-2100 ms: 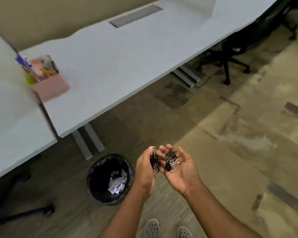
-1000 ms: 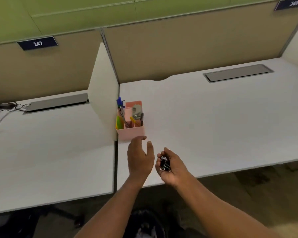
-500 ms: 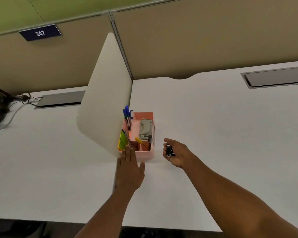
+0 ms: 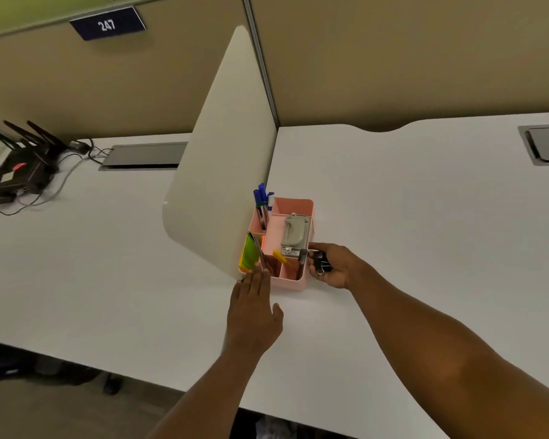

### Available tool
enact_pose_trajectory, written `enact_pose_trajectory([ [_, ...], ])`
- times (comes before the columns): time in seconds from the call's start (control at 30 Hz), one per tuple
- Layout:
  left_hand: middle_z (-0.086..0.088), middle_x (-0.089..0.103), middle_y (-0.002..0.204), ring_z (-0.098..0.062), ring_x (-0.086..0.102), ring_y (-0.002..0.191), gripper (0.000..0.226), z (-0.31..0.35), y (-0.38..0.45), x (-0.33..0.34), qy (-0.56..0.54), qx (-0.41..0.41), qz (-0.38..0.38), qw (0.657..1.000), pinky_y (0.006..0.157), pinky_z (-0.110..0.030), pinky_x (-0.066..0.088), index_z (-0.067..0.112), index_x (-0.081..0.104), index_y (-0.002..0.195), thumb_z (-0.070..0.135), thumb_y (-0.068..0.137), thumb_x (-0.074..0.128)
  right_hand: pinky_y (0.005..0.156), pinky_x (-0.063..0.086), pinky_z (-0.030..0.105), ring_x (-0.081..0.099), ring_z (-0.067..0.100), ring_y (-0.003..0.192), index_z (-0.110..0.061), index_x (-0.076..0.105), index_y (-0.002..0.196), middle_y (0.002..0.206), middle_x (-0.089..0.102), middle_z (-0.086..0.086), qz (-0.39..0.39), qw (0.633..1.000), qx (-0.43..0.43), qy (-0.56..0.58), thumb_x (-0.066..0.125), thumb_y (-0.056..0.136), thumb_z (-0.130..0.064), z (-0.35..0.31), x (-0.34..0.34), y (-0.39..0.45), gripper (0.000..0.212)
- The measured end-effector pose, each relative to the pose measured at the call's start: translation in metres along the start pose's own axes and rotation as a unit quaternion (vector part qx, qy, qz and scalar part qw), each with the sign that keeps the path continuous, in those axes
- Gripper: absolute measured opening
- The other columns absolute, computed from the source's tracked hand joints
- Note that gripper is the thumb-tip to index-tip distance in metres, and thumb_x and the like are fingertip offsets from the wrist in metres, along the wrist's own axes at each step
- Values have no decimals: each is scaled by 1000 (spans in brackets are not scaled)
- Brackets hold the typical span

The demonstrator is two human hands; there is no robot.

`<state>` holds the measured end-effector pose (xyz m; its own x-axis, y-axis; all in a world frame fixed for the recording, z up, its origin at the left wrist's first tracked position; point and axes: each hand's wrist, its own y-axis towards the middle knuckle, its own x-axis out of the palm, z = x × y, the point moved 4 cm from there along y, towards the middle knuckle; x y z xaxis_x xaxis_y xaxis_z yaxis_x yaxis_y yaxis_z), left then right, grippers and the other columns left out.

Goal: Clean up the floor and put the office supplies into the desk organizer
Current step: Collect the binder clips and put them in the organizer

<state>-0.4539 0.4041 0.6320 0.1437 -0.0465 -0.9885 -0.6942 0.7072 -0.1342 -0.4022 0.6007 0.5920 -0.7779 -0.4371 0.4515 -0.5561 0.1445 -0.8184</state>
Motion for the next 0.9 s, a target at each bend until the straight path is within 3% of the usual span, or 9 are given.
enact_pose_trajectory([
  [0.13,-4,24,160,-20,20,149,74,-2,0,0,-3,3,-8,1000,118,-32,7,14,24,153,38,89,52,49,51,24,55,15,57,-7,66,92,68,59,5,6,1000,-6,7,57,94,-15,-7,-15,3,13],
  [0.27,-9,42,151,-24,39,140,76,-3,0,3,-4,-3,6,1000,114,-35,22,9,41,145,32,78,67,51,53,26,53,17,62,-6,67,92,73,58,6,40,999,-19,-16,54,97,-19,-14,-52,0,18],
  [0.4,-9,44,149,-25,41,139,75,-2,1,3,-10,-7,22,1000,113,-36,26,8,43,144,30,77,69,55,53,29,53,18,63,-6,63,90,73,56,7,80,995,-62,-5,57,96,-27,-23,-72,-8,23],
  [0.63,-11,49,145,-26,47,135,72,0,2,1,-14,-4,36,999,111,-39,35,5,49,140,27,75,73,81,51,37,59,22,70,-8,61,84,74,61,8,-19,953,-211,218,49,96,-45,-49,-16,-33,40],
  [0.7,-11,50,144,-26,48,134,71,0,2,-1,-17,-3,39,999,110,-38,32,5,50,139,27,75,73,85,50,37,61,23,74,-8,62,86,79,63,11,-26,944,-230,237,46,98,-45,-51,1,-32,43],
  [0.83,-13,58,136,-27,56,126,72,-1,3,-3,-9,10,54,998,106,-38,34,4,58,131,27,67,80,79,48,30,59,19,84,-10,65,93,92,66,8,6,950,-246,191,40,99,-46,-53,13,-24,45],
  [0.9,-13,60,133,-27,59,123,72,-1,3,-3,-9,14,65,998,104,-39,37,3,60,129,25,64,82,85,46,30,59,19,94,-10,66,96,98,68,7,16,954,-250,166,38,100,-47,-53,15,-22,46],
])
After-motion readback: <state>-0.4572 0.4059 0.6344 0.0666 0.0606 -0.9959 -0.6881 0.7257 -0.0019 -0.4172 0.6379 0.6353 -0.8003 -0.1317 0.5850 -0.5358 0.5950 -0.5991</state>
